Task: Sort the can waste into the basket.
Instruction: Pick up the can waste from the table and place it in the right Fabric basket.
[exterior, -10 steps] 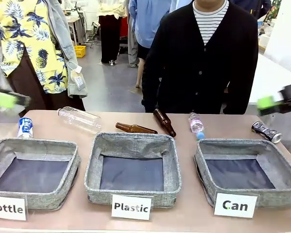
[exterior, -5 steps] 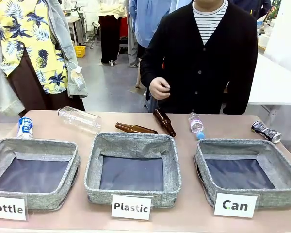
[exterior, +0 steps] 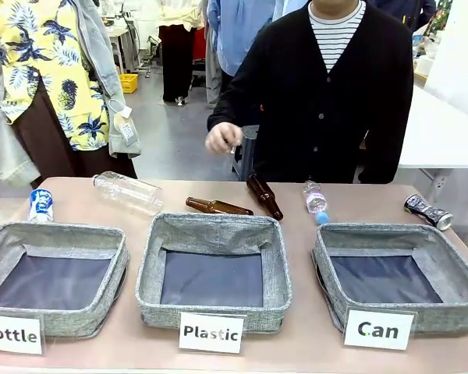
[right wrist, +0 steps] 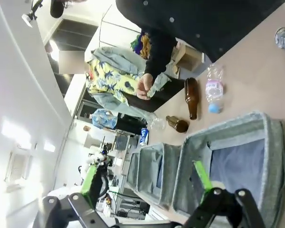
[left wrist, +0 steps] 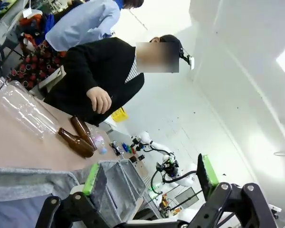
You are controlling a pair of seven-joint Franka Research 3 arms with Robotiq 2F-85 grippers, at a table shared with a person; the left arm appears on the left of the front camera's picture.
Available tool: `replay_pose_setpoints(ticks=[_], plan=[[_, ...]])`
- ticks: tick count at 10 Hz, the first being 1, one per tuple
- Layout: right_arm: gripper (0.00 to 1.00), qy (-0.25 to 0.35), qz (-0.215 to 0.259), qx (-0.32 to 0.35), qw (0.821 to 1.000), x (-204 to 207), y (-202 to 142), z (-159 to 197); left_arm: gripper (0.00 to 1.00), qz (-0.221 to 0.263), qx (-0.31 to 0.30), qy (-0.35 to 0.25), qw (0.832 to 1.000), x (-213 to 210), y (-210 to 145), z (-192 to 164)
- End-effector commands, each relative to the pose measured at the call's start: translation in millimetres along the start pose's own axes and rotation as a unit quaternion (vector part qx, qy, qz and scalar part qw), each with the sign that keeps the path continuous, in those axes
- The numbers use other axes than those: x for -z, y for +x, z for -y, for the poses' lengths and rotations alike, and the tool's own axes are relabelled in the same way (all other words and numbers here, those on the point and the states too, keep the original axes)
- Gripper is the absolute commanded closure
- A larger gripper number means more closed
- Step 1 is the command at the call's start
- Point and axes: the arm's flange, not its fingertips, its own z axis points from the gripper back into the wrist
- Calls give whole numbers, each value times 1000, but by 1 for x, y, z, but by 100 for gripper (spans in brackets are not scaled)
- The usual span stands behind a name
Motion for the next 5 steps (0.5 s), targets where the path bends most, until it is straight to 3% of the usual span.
replay_pose_setpoints(ticks=[1,5], plan=[[0,6,-8,-23,1000,2,1,-15,0,-15,12,-4,1000,-6,-2,11],[0,6,-8,-23,1000,2,1,-15,0,-15,12,-4,1000,-6,-2,11]])
